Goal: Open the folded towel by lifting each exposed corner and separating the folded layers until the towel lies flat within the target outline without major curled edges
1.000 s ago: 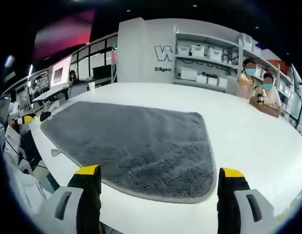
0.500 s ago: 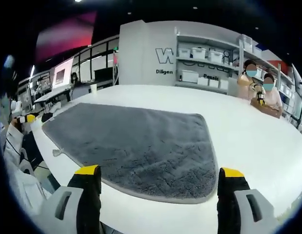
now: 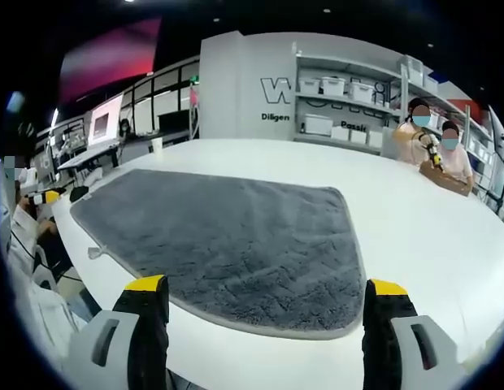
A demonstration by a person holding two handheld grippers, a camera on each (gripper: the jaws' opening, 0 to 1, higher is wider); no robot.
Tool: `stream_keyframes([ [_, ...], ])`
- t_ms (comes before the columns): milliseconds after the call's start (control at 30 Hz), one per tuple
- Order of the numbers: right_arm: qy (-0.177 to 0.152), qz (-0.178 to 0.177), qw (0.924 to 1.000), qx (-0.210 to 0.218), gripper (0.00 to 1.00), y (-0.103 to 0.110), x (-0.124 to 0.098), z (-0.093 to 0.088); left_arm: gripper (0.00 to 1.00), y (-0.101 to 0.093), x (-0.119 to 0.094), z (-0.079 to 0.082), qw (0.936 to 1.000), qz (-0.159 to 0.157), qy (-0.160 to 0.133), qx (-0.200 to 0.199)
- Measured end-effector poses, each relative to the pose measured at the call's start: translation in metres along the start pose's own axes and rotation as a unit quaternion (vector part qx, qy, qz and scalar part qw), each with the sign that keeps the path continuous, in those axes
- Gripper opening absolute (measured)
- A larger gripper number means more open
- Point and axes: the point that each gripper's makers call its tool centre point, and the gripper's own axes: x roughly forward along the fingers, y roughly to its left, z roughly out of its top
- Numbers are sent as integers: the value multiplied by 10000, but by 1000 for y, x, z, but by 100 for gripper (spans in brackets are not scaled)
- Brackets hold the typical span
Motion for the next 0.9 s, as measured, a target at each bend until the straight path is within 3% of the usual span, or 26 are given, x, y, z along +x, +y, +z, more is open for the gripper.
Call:
stream_keyframes([
  [900, 105, 2, 9999, -30, 99, 1, 3, -6, 95, -11, 9, 1, 9998, -196, -2, 49],
])
